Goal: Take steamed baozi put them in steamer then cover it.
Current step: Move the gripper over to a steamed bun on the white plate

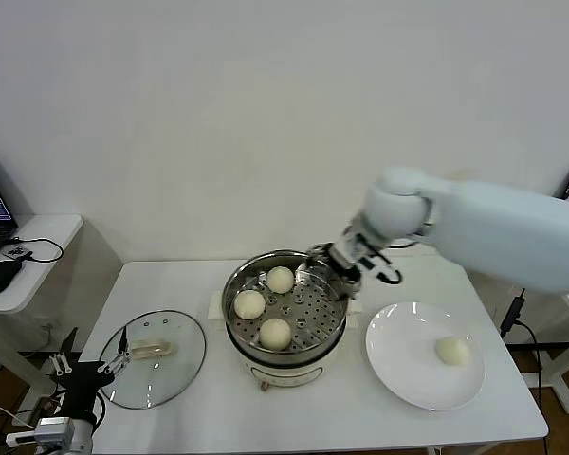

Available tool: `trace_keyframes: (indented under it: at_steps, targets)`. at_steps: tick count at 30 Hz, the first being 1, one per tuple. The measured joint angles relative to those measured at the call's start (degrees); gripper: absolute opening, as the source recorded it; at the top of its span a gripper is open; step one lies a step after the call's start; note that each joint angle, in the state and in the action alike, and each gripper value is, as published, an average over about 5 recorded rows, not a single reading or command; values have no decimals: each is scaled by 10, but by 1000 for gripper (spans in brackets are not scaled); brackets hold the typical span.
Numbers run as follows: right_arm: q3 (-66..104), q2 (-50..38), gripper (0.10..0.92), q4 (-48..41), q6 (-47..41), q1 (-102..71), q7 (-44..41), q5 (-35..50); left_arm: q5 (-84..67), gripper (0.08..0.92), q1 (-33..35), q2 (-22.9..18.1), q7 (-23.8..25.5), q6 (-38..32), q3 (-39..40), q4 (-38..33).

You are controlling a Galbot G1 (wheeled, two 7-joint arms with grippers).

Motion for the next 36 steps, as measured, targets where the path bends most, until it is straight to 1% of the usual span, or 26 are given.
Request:
trace_keyframes:
  at_steps: [7,12,16,25,36]
  targets:
    - [47,-122,823,24,-34,-71,-4,-24,2,823,-1,10,0,1,11,-1]
    - [139,-188,823,22,-38,-192,-3,-63,4,823,-3,15,1,5,16,-1]
    - [228,-219,823,11,-38,-306,0,-96,6,823,-5,17,1,7,20,0]
    - [384,-238,823,-16,-48,-507,7,-158,8,823,-3,19,1,7,22,7]
    - [447,-208,823,-64,-50,-588,19,-209,8,823,-1,17,1,6,20,8]
